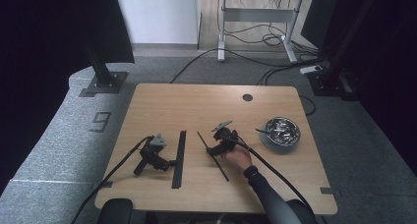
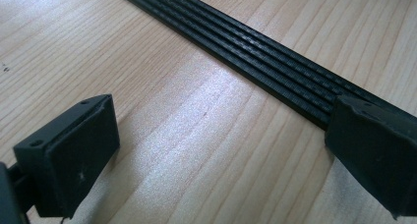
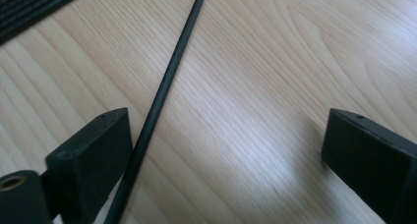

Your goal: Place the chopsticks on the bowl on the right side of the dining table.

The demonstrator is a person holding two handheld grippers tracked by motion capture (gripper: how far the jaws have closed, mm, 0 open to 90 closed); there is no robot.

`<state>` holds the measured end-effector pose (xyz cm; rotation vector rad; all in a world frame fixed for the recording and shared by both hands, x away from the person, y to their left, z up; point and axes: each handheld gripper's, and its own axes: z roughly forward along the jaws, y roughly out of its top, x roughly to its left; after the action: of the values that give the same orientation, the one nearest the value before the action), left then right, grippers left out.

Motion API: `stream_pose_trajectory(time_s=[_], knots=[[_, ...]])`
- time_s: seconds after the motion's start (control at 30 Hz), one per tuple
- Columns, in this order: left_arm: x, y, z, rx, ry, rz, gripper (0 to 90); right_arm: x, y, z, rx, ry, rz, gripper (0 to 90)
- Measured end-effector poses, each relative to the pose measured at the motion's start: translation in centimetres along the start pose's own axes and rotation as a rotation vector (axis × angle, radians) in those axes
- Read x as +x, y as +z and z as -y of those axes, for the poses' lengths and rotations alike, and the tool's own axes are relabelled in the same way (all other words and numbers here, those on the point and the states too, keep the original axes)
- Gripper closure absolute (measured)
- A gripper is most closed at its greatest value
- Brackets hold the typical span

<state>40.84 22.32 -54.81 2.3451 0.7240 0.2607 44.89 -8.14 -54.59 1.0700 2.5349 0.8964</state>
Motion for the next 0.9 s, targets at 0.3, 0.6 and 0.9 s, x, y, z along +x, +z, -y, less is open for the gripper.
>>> stream_pose_trajectory(time_s=[0.3, 0.6, 0.9], knots=[[0.0, 0.0, 0.0, 0.0, 0.0, 0.0, 0.0, -1.4, -1.8, 2.0, -0.005, 0.016, 0.011, 13.1], [0.0, 0.0, 0.0, 0.0, 0.001, 0.0, 0.0, -2.8, -3.9, 3.7, 0.012, 0.021, 0.01, 32.1], [0.0, 0.0, 0.0, 0.0, 0.0, 0.0, 0.0, -3.5, -5.6, 4.9, 0.049, -0.01, -0.013, 57.2]])
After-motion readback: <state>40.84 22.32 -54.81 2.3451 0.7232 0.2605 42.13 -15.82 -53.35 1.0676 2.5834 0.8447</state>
